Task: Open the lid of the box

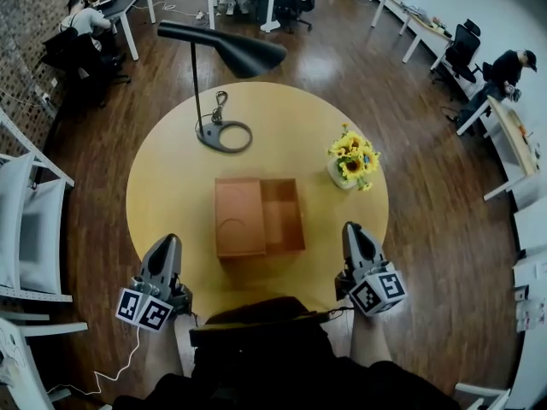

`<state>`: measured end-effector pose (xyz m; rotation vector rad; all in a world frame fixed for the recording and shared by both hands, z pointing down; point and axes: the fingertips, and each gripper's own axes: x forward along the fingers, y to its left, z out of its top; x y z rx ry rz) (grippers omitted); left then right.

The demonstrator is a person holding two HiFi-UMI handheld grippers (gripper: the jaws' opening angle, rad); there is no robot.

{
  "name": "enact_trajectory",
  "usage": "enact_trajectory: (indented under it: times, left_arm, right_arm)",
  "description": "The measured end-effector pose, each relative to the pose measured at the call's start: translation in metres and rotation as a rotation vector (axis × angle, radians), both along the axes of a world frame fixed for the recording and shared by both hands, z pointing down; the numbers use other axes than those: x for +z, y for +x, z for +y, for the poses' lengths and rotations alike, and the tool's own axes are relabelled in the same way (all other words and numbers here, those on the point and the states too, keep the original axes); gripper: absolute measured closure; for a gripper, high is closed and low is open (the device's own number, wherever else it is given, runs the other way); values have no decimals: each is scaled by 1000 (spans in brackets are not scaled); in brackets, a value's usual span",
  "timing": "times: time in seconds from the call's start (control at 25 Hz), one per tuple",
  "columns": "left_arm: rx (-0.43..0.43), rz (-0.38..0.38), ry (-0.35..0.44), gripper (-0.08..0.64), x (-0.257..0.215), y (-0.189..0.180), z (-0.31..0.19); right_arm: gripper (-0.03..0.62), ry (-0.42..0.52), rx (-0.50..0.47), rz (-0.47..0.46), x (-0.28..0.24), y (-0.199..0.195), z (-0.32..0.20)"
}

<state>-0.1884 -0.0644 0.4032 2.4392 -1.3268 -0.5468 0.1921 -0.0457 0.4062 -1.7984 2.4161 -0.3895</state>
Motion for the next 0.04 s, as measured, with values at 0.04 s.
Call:
enact_trajectory:
  times: [0.04]
  left_arm:
    - [3, 0, 1, 558, 0, 1, 0]
  right_arm:
    - [591, 0, -1, 3, 0, 0, 1]
